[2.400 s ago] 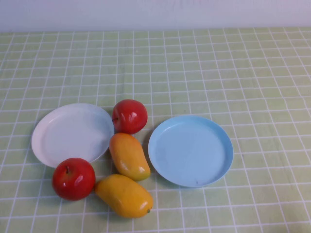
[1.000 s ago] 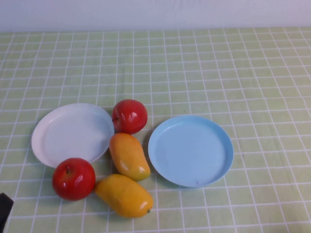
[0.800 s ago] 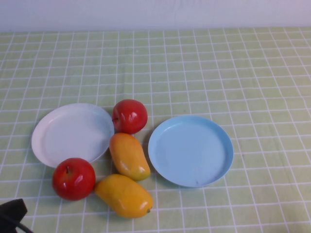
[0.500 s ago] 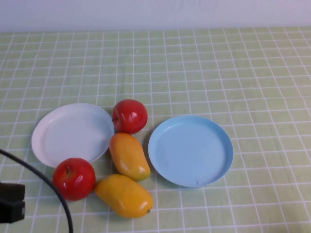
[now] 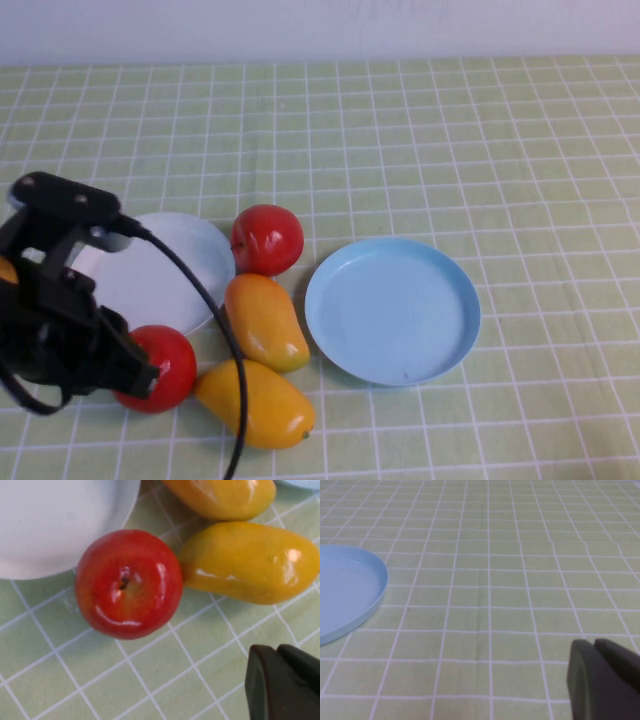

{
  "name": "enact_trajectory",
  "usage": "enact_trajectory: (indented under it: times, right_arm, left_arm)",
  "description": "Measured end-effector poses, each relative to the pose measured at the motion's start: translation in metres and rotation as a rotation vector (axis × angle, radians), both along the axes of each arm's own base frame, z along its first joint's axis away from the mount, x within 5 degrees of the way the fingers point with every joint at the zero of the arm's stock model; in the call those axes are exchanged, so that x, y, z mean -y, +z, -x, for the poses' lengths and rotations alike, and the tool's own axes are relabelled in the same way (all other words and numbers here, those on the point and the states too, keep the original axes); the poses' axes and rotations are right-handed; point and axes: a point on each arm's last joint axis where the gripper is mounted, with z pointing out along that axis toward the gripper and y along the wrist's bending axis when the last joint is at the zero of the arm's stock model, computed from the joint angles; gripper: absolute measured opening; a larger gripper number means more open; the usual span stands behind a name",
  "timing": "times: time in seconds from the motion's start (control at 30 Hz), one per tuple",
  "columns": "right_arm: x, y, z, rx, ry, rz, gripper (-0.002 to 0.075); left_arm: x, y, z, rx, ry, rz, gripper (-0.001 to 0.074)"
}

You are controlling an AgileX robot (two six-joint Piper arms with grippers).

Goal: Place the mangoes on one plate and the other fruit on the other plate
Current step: Put one type of fruit in the left plate

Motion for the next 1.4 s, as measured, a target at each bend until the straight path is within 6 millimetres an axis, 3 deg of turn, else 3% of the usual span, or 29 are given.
enact_trajectory:
  times: [0.17, 0.23, 0.3, 0.47, 0.57, 0.8, 1.07, 1.4]
  right_arm:
    - [0.000, 0.000, 0.000, 0.000, 0.000, 0.000, -0.0015]
    - [0.000, 0.000, 0.000, 0.000, 0.000, 0.000, -0.0015]
    - [0.000, 0.000, 0.000, 0.000, 0.000, 0.000, -0.0015]
    - [0.000, 0.000, 0.000, 0.000, 0.000, 0.000, -0.0015]
    - [0.000, 0.000, 0.000, 0.000, 0.000, 0.000, -0.0015]
    - [0.000, 0.000, 0.000, 0.000, 0.000, 0.000, -0.0015]
    - [0.000, 0.000, 0.000, 0.000, 0.000, 0.000, -0.0015]
    - [0.000, 0.000, 0.000, 0.000, 0.000, 0.000, -0.0015]
  left_arm:
    - [0.027, -0.001, -0.002, -0.001, -0.136, -0.079, 0.0005]
    - [0.030, 0.000, -0.003, 0.012, -0.160, -0.110, 0.0047]
    - [0.028, -0.001, -0.007, 0.028, -0.170, -0.155, 0.0149]
    - [0.025, -0.006, -0.020, 0.102, -0.166, -0.254, 0.0562]
    - [0.028, -0.009, -0.026, 0.111, -0.140, -0.242, 0.0654]
    - [0.034, -0.034, -0.044, 0.028, -0.118, -0.263, 0.0668]
    - [0.022, -0.059, -0.069, -0.039, -0.035, -0.282, 0.0668]
    - [0.026, -0.073, -0.079, -0.068, -0.006, -0.227, 0.0668]
